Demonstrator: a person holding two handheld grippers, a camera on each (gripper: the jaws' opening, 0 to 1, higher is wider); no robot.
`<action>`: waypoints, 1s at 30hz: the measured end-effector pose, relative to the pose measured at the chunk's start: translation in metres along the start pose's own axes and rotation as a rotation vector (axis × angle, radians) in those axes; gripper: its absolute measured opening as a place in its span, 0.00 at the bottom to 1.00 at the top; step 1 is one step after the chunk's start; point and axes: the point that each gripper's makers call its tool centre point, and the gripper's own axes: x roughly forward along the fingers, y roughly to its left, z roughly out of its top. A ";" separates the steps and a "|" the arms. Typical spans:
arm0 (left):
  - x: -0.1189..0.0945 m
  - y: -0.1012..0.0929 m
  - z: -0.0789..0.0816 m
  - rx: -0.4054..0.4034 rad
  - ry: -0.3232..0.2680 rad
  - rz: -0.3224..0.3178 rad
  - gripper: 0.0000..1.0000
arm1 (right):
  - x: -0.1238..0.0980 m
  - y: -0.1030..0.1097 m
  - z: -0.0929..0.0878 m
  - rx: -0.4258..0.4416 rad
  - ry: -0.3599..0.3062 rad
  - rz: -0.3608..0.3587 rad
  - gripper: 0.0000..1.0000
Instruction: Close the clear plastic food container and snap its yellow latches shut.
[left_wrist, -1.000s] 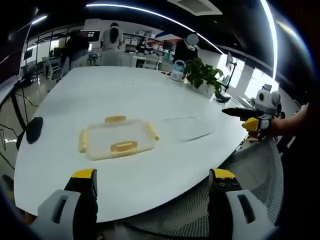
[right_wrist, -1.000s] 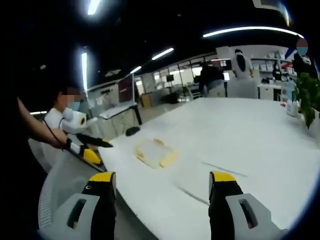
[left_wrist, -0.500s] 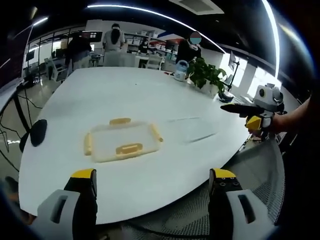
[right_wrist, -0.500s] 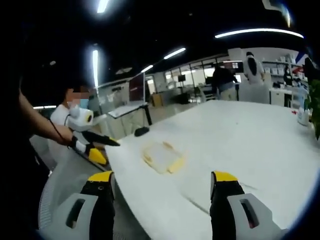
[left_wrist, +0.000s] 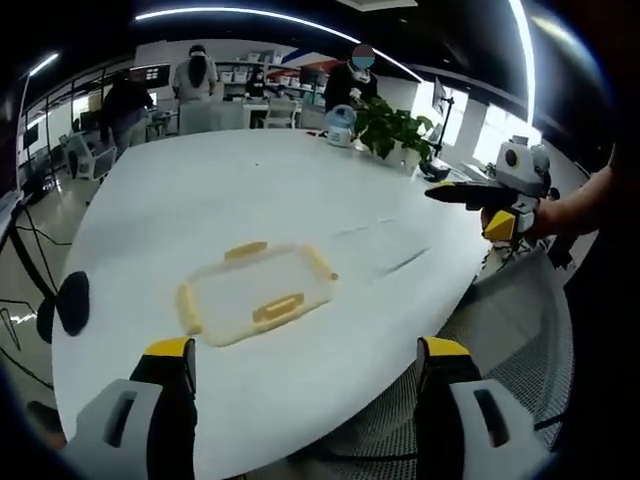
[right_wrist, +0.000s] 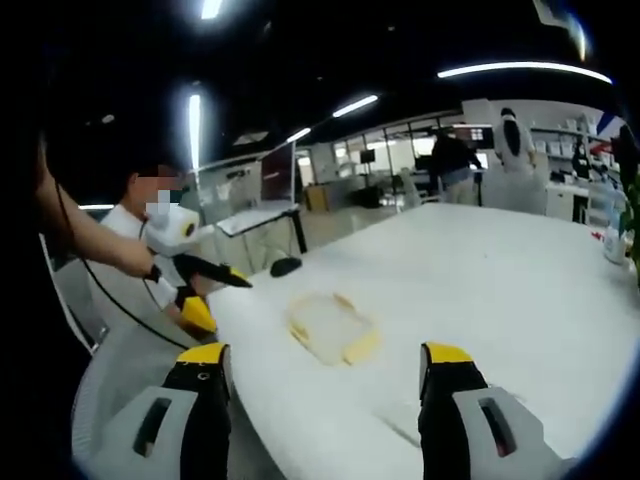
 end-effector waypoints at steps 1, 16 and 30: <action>0.000 0.001 0.000 0.004 0.002 -0.003 0.92 | 0.001 0.001 0.001 0.000 -0.001 -0.001 0.76; 0.002 0.026 0.004 0.061 0.028 -0.037 0.90 | 0.018 -0.001 0.005 -0.021 0.015 -0.022 0.76; 0.009 0.042 -0.003 0.133 0.094 -0.088 0.90 | 0.030 -0.007 0.003 -0.033 0.037 -0.045 0.75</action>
